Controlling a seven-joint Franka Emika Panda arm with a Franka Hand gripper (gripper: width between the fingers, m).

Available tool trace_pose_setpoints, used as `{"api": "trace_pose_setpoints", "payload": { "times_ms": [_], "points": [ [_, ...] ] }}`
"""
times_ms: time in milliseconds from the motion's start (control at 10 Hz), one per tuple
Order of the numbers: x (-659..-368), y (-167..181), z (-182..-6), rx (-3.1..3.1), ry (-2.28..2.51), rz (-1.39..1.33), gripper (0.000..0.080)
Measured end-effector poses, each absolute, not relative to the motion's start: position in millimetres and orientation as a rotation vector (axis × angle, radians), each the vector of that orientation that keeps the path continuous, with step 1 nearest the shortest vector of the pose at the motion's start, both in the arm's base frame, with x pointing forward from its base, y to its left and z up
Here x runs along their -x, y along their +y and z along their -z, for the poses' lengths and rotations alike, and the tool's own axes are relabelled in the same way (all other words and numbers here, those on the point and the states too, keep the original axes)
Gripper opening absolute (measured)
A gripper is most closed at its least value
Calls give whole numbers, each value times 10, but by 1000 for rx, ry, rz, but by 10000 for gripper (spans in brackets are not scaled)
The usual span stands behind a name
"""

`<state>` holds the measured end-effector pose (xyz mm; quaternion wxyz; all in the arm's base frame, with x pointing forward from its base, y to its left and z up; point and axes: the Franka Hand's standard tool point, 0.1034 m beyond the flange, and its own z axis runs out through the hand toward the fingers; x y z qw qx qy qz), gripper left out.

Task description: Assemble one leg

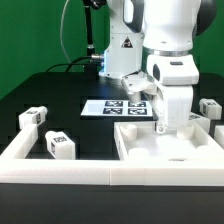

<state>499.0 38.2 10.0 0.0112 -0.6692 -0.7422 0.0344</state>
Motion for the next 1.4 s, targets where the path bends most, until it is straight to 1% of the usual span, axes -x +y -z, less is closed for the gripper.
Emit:
{"api": "trace_pose_setpoints", "payload": {
  "times_ms": [500, 800, 900, 1000, 1100, 1200, 1300, 1400],
  "points": [
    [-5016, 630, -115, 2251, -2165, -91, 58],
    [-5013, 626, -113, 2257, -2157, -91, 65],
    [-5007, 624, -119, 2258, -2157, -92, 245],
    [-4987, 630, -181, 2271, -2150, -90, 428],
    [-4974, 652, -279, 2292, -2142, -81, 428],
    [-4962, 679, -396, 2325, -2121, -75, 560],
    [-4946, 711, -550, 2372, -2093, -59, 631],
    [-4927, 756, -640, 2445, -2024, -44, 631]
  ]
}}
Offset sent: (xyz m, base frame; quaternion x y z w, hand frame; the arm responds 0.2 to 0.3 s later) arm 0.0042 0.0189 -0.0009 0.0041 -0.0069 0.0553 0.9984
